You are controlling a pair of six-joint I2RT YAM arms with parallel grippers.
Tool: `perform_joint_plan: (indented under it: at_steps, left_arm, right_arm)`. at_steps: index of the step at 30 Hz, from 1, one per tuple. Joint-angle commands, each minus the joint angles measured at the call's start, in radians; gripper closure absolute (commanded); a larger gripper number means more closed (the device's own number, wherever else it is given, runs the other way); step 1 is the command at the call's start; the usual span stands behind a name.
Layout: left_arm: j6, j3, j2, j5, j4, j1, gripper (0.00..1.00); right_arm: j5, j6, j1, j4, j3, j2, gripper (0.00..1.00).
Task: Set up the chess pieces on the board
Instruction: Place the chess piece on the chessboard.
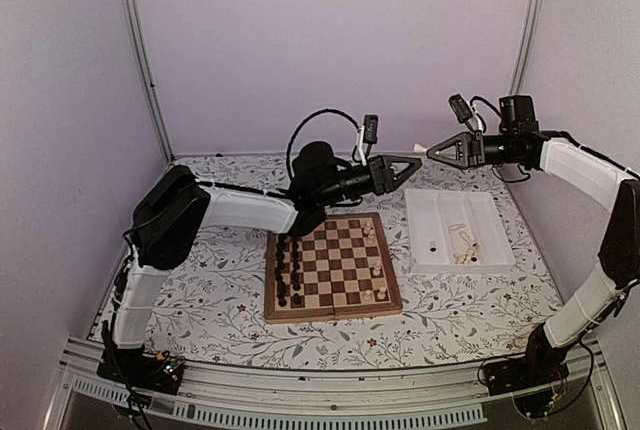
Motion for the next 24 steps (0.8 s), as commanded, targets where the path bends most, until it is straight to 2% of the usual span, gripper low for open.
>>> perform_joint_plan:
  at_steps: [1,6,10,16,20,24]
  left_arm:
    - [0.144,-0.105,-0.165,-0.001,-0.188,0.033,0.58]
    - [0.329,-0.217,-0.357,-0.073,-0.493,0.103,0.56]
    - [0.449,-0.261,-0.463,-0.128,-0.702,0.168,0.56]
    - [0.462,-0.426,-0.608,-0.154,-0.72,0.293,0.54]
    - [0.572,-0.412,-0.629,-0.253,-0.851,0.316,0.53]
    - [0.595,-0.395,-0.642,-0.295,-0.891,0.318,0.52]
  right_arm:
    - [0.236,-0.263,0.001,-0.236,0.133,0.001,0.97]
    - [0.44,-0.46,0.033,-0.423,0.234,0.054,0.97]
    - [0.589,-0.588,0.093,-0.51,0.308,0.1,0.97]
    - [0.776,-0.698,0.186,-0.602,0.443,0.173,0.97]
    - [0.827,-0.752,0.232,-0.659,0.511,0.233,0.97]
    - [0.895,-0.829,0.275,-0.689,0.536,0.275,0.97]
